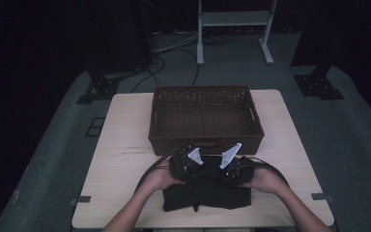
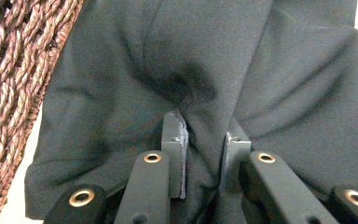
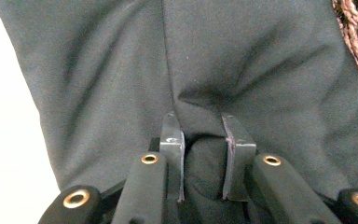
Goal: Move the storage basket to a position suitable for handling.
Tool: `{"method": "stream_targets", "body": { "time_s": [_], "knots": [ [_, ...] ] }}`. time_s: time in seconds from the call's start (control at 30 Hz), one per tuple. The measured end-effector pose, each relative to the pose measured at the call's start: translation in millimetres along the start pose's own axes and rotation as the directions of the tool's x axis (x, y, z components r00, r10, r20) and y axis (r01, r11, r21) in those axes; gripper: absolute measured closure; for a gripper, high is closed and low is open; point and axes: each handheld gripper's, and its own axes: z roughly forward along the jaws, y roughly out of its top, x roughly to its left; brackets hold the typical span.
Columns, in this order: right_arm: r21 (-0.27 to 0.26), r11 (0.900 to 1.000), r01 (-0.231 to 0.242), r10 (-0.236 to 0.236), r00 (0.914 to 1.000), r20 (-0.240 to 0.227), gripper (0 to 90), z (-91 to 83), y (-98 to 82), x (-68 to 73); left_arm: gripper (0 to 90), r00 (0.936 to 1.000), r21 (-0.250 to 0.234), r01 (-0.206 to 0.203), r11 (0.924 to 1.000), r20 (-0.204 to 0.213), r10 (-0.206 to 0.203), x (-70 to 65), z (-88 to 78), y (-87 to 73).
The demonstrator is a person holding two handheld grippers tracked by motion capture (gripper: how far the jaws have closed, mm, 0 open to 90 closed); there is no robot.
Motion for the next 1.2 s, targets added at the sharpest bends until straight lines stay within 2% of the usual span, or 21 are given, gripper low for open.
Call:
{"method": "stream_targets", "body": {
  "time_s": [0.47,0.67,0.7,0.73,0.77,0.8,0.83,0.87,0.93,1.03,1.1,1.13,1.17,1.2],
  "knots": [
    [-0.035,0.999,0.015,-0.015,0.9999,-0.004,73.3,-9.9,1.7,2.1,76.5,0.9998,0.000,-0.017,0.9998,0.004,0.017,-1.7,-9.3,1.2],
    [-0.007,1.000,0.005,-0.005,0.9999,-0.016,71.9,-0.7,1.6,0.2,73.6,0.9997,0.017,-0.004,0.9998,0.025,0.004,0.1,-1.8,-2.0],
    [0.010,1.000,0.006,-0.006,0.9999,-0.010,65.8,3.0,1.2,0.6,67.7,0.9985,0.035,0.022,0.9992,0.049,-0.024,1.8,1.8,-3.3],
    [0.010,1.000,0.006,-0.006,0.9999,-0.010,65.8,3.0,1.2,0.6,59.3,0.9985,0.035,0.022,0.9992,0.049,-0.024,1.8,1.8,-3.3],
    [0.032,0.999,-0.001,0.001,0.9999,-0.010,48.1,8.0,-0.2,0.9,50.6,0.9975,0.043,0.037,0.9984,0.060,-0.039,2.9,3.1,-3.8],
    [0.041,0.999,0.001,-0.001,0.9999,-0.013,43.9,10.1,-2.0,1.5,44.2,0.9894,0.064,0.077,0.9950,0.118,-0.084,4.8,6.7,-5.6],
    [0.032,0.999,0.004,-0.003,0.9997,-0.023,40.3,10.9,-4.1,1.5,36.1,0.9864,0.079,0.090,0.9928,0.131,-0.100,5.5,8.9,-6.0],
    [0.032,0.999,0.004,-0.003,0.9997,-0.023,40.3,10.9,-4.1,1.5,32.8,0.9864,0.079,0.090,0.9928,0.131,-0.100,5.5,8.9,-6.0],
    [0.013,1.000,-0.004,0.004,0.9990,-0.045,33.5,13.9,-9.6,1.1,30.5,0.9837,0.077,0.100,0.9921,0.142,-0.110,6.1,12.3,-6.7],
    [0.017,1.000,-0.005,0.006,0.9993,-0.037,33.7,15.1,-9.3,2.1,29.6,0.9854,0.084,0.084,0.9930,0.141,-0.095,5.3,14.6,-5.2],
    [0.038,0.999,-0.005,0.006,0.9997,-0.024,37.6,16.1,-6.1,4.4,29.9,0.9872,0.087,0.079,0.9931,0.132,-0.090,3.5,16.6,-2.3],
    [0.049,0.999,-0.003,0.005,0.9997,-0.023,42.9,16.4,-3.9,5.2,31.4,0.9881,0.090,0.076,0.9930,0.127,-0.087,2.2,17.4,-0.1],
    [0.070,0.998,-0.008,0.009,0.9997,-0.023,53.0,16.5,1.3,7.9,36.6,0.9889,0.096,0.069,0.9930,0.125,-0.080,1.9,17.9,1.8],
    [0.070,0.998,-0.008,0.009,0.9997,-0.023,53.0,16.5,1.3,7.9,36.6,0.9888,0.099,0.069,0.9927,0.125,-0.082,2.1,17.7,2.5]
  ]
}}
